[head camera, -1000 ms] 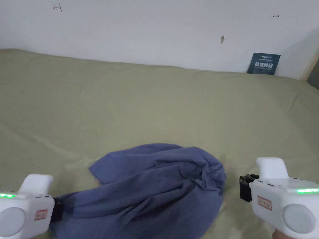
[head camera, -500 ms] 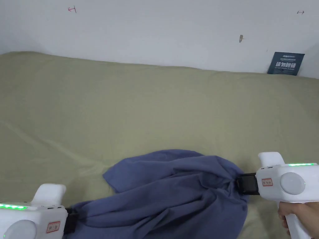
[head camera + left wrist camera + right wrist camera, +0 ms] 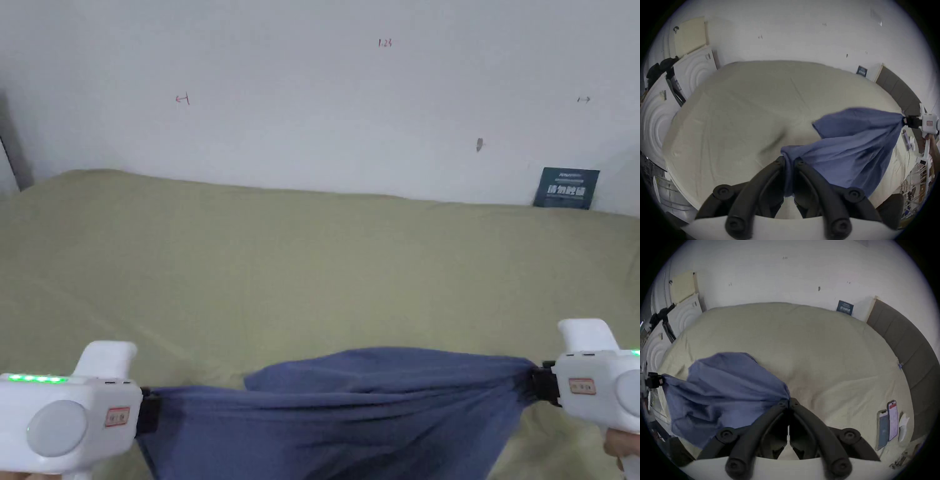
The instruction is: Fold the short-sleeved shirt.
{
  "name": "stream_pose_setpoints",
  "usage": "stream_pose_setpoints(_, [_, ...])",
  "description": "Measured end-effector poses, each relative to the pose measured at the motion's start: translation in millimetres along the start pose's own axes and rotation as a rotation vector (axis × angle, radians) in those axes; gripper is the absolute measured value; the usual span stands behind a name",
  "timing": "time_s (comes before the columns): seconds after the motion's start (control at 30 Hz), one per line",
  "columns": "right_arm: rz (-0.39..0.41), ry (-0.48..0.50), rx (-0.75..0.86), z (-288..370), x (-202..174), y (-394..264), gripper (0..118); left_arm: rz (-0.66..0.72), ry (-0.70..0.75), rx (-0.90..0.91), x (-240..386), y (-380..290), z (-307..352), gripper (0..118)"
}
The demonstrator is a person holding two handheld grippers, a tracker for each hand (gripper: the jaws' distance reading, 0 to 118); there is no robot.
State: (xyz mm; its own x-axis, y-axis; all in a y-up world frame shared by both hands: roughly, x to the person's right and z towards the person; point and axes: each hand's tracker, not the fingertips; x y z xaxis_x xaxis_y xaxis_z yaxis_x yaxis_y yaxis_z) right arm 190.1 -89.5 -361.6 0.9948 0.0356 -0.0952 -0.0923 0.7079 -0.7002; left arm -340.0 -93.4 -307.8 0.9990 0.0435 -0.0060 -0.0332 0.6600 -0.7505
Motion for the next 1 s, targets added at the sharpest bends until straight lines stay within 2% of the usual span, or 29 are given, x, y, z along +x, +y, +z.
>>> stream_pose_setpoints(0.17, [0.013, 0.017, 0.107, 73.9, 3.6, 13.4, 0, -0.012, 0.035, 0.147, 5.1, 34.4, 61.7, 11])
stream_pose_setpoints(0.27, [0.037, -0.030, 0.190, 112.1, 5.4, 24.4, 0, 0.013, 0.021, 0.210, 7.5, 56.5, 96.2, 11])
stream_pose_setpoints(0.33, [0.009, -0.025, 0.219, 136.0, 7.8, 33.0, 0, 0.011, 0.019, 0.256, 12.4, 70.4, 117.9, 11])
stream_pose_setpoints(0.53, [-0.005, -0.072, 0.335, 198.0, 12.4, 62.1, 0, -0.013, 0.040, 0.348, 32.7, 112.1, 163.1, 11])
stream_pose_setpoints(0.7, [0.010, -0.119, 0.371, 214.9, 15.0, 90.5, 0, -0.007, 0.053, 0.375, 44.4, 148.2, 167.3, 11])
stream_pose_setpoints(0.87, [0.042, -0.194, 0.390, 201.9, 19.2, 131.8, 0, -0.006, 0.074, 0.388, 57.0, 186.3, 156.5, 11])
stream_pose_setpoints(1.0, [0.048, -0.214, 0.404, 182.0, 21.1, 171.5, 0, -0.011, 0.113, 0.406, 66.3, 221.7, 139.5, 11])
